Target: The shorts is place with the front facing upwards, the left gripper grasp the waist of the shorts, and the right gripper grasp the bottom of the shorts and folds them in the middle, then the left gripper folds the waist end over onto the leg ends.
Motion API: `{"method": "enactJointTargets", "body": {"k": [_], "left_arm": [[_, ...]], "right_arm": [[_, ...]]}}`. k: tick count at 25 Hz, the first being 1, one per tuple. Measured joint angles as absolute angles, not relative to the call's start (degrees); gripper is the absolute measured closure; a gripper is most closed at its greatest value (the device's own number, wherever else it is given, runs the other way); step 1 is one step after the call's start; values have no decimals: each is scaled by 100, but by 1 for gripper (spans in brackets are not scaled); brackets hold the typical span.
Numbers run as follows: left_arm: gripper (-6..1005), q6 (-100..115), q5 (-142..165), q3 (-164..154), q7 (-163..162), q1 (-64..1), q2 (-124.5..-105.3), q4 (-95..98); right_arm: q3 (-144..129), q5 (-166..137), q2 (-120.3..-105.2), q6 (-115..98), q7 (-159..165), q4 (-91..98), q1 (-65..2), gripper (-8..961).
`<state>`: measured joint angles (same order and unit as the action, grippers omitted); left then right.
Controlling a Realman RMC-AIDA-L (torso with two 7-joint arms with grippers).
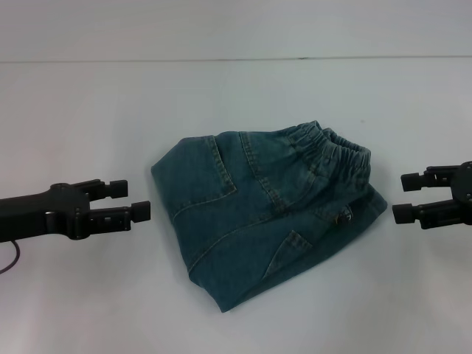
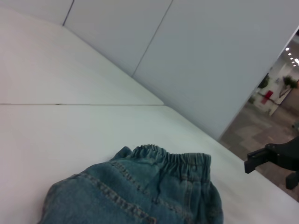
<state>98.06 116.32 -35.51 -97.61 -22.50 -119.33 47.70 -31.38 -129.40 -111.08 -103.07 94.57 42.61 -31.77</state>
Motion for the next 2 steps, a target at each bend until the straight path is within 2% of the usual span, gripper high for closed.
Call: {"method": "enactJointTargets", "body": {"k": [2], "left_arm": [[115, 9793, 11668, -3534, -9777, -2250, -11922, 4806]], "right_arm": [[-3138, -12986, -11110, -10303, 9459, 4261, -3198, 51]]}}
